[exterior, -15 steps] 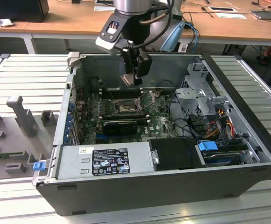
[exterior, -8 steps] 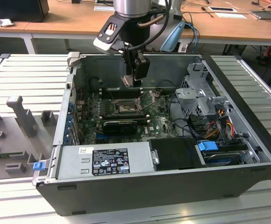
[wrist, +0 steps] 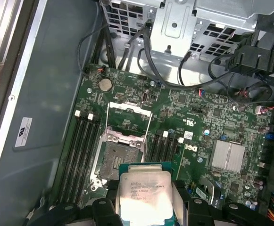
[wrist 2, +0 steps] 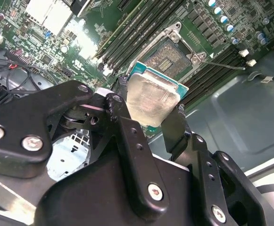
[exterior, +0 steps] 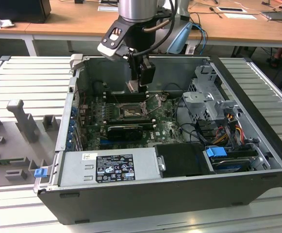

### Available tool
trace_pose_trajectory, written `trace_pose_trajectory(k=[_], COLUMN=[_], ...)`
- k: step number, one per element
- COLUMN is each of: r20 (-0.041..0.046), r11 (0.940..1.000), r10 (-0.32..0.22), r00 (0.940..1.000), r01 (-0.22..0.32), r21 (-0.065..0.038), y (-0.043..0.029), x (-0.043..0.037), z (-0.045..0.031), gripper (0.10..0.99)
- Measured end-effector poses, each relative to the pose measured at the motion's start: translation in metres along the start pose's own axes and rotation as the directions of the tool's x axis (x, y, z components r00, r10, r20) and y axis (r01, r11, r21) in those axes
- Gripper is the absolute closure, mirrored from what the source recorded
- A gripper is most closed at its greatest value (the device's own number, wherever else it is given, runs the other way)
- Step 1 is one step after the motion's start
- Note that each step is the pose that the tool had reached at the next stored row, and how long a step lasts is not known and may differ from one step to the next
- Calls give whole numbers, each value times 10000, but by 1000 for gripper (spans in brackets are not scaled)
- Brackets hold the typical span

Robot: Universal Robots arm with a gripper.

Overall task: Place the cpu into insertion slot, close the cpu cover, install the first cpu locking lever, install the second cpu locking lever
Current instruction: 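Place the cpu into insertion slot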

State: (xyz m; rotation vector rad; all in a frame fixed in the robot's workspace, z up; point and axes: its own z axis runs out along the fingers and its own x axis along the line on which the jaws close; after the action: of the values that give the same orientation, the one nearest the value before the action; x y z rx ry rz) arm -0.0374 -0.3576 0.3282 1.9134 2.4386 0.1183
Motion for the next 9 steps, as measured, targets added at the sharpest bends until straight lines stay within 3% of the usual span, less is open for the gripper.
trace_pose_trajectory(k=[9], r20=[18], r11=[9997], r10=[228], r00=[9997], r01=[-228], r21=[-4], y=[-4], x=[-1], z=[47], gripper=[553])
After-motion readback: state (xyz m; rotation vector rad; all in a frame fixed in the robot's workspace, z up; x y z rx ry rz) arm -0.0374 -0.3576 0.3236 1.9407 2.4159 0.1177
